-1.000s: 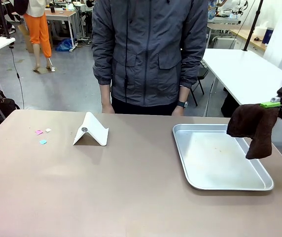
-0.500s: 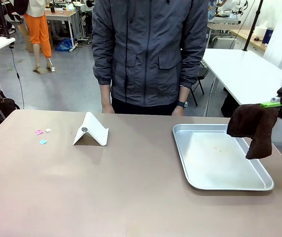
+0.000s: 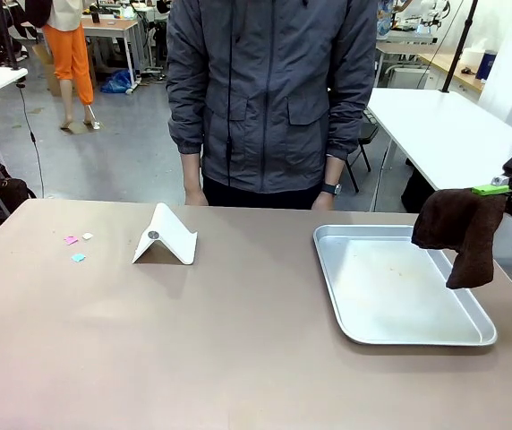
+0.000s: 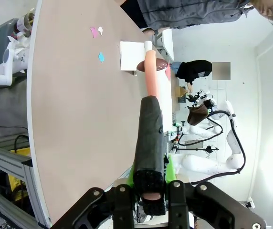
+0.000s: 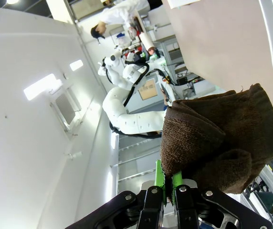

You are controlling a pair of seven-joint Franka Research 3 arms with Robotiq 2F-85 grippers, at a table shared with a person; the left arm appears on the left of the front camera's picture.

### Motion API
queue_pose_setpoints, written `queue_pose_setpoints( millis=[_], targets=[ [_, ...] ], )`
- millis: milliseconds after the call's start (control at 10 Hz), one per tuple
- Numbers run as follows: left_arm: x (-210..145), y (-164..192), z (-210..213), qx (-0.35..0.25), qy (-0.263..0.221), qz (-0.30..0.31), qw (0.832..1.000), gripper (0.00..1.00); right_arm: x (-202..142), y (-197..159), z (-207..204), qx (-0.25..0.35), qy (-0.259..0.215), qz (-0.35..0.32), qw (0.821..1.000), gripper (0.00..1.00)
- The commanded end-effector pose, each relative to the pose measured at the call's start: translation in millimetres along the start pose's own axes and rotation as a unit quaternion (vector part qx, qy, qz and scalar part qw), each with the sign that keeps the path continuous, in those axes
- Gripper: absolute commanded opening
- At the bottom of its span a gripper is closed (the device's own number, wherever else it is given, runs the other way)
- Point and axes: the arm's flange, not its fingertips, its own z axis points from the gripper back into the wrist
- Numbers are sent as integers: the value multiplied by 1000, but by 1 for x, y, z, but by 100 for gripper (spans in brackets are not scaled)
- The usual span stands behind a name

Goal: Clean the surface of the table.
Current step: Clean the area not pointed to by the person.

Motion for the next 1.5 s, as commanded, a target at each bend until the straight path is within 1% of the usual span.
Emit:
queue_pose_setpoints(
  millis=[0, 200, 300, 500, 600, 800, 1000, 1100, 1400],
  targets=[
    [20, -37, -20, 39, 15, 6, 999, 23, -1, 3, 1, 2, 7, 7, 1000, 6],
    [50, -68, -42, 81, 34, 10, 996, 23, -1, 3, 1, 2, 7, 7, 1000, 6],
    [66, -82, -55, 106, 32, 20, 994, 23, -1, 3, 1, 2, 7, 7, 1000, 6],
    [93, -95, -77, 142, 49, 35, 988, 23, -1, 3, 1, 2, 7, 7, 1000, 6],
    [104, -97, -88, 159, 53, 36, 985, 23, -1, 3, 1, 2, 7, 7, 1000, 6],
    [120, -93, -121, 213, 84, 33, 973, 23, -1, 3, 1, 2, 7, 7, 1000, 6],
    [140, -83, -155, 255, 101, 51, 960, 23, -1, 3, 1, 2, 7, 7, 1000, 6],
    [151, -77, -174, 275, 102, 63, 954, 23, -1, 3, 1, 2, 7, 7, 1000, 6],
    [172, -63, -205, 306, 126, 85, 940, 23, -1, 3, 1, 2, 7, 7, 1000, 6]
  ],
)
